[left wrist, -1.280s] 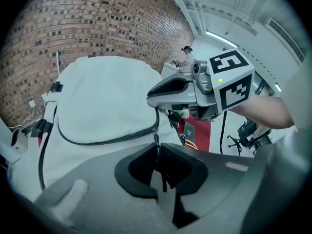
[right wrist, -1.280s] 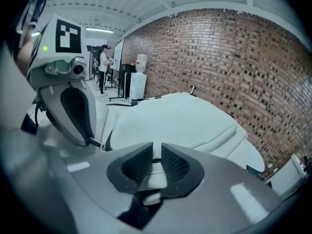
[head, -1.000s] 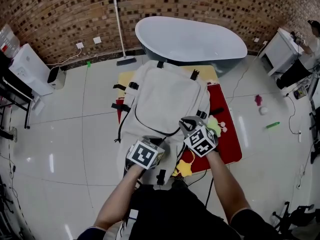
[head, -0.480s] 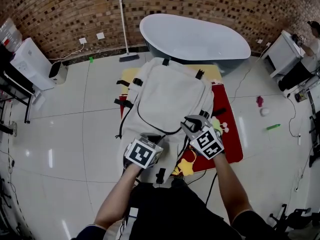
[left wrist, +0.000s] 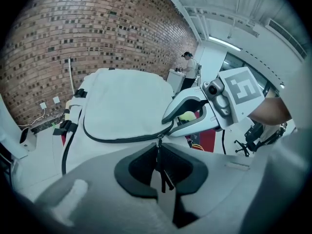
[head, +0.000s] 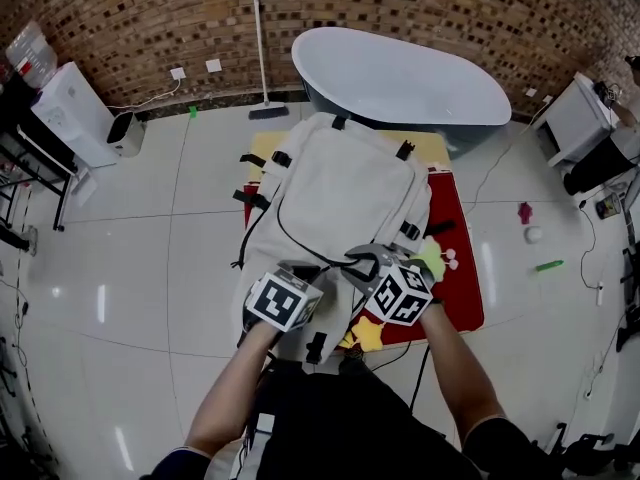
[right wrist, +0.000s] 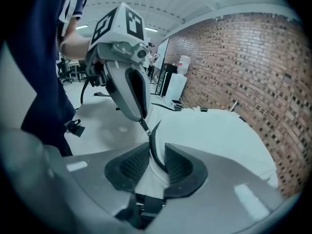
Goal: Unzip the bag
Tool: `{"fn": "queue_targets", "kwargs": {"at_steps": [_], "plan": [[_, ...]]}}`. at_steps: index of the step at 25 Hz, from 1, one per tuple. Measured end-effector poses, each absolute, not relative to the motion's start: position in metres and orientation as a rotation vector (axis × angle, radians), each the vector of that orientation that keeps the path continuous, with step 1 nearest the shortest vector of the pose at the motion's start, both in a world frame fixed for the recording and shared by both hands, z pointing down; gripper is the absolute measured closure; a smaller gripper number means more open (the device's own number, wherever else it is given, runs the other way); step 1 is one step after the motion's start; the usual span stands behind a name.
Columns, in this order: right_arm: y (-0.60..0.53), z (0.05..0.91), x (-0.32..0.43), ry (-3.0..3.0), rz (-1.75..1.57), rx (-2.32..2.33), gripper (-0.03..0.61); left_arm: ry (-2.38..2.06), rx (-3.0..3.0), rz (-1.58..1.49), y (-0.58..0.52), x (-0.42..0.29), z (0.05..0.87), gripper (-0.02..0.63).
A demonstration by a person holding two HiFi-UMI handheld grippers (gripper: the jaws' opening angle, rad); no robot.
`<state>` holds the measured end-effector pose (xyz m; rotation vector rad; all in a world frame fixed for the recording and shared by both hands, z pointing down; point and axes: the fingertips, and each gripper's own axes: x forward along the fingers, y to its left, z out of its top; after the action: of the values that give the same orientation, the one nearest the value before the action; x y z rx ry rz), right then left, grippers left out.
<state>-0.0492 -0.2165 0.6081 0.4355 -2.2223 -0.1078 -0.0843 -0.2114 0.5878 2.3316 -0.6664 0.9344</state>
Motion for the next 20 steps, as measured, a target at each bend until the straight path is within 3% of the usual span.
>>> {"fn": "queue_targets", "kwargs": {"at_steps": [6,20], "plan": [[-0.216,0.605,-0.046,-2.204,-0.143,0.389,0.517,-0.778,2.299,0.925,-0.223,-0.112,0.583,0.583],[-0.215,0.604,-0.042,-2.186,-0.098,0.442,0.532,-0.954,2.301,0.908,-0.255,-0.167,0.575,0.583]]}}
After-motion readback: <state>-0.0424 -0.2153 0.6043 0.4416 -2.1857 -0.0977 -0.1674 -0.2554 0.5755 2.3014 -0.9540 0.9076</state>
